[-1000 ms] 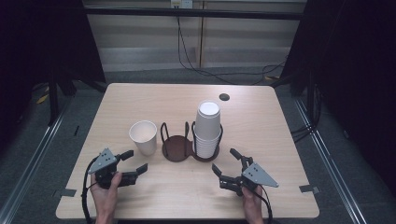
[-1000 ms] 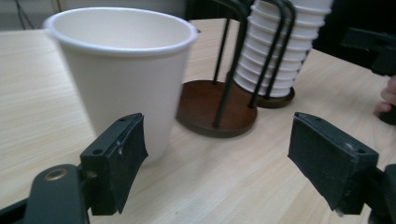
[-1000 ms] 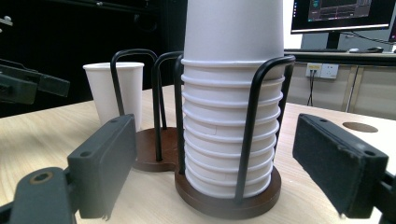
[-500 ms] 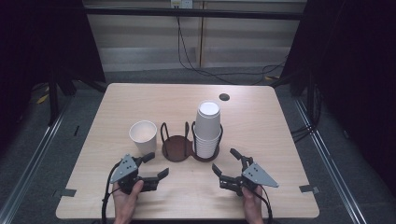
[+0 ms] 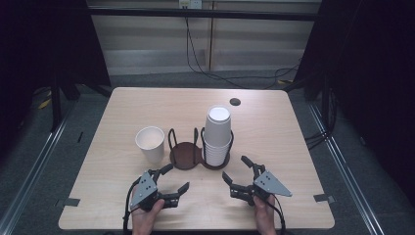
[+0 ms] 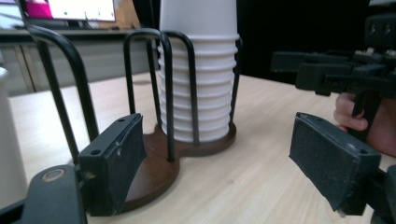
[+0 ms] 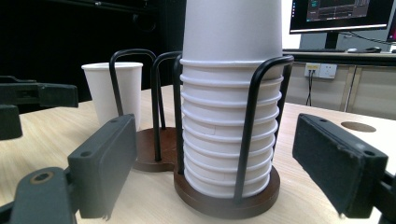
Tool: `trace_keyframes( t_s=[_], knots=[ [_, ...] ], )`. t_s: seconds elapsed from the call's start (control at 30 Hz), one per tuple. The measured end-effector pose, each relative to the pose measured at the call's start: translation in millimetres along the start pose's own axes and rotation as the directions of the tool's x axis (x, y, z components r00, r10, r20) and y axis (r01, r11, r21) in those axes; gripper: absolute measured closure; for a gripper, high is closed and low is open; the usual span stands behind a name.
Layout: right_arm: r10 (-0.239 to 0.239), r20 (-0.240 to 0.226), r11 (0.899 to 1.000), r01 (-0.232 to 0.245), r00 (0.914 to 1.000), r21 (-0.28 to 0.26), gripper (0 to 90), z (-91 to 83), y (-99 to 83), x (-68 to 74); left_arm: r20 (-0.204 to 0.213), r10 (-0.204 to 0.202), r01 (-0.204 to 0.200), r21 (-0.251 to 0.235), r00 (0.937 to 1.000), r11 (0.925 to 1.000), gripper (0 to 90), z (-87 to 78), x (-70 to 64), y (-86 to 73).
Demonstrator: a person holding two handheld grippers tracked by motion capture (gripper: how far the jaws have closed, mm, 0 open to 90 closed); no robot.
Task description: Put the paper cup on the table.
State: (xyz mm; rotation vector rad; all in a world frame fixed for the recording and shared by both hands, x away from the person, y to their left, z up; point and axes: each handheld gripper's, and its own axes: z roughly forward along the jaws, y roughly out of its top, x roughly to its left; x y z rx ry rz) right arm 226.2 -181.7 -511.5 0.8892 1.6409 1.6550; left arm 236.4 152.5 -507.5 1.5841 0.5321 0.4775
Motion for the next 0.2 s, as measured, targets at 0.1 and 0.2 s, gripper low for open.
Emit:
trace_keyframes(
  t_s=[0.1, 0.2],
  knots=[
    [0.000, 0.000, 1.000, 0.000, 1.0000, 0.000, 13.7, 0.1, 0.0, -0.1, 0.008, -0.004, 0.004, -0.060, 1.0000, 0.9982, 18.8, -5.0, 0.0, -2.6],
    [0.010, 0.020, 1.000, -0.010, 0.9998, 0.023, 12.8, 1.3, 0.8, -0.1, -0.018, 0.000, -0.001, -0.050, 0.9998, 0.9988, 18.2, -4.9, 1.7, -2.1]
  ],
)
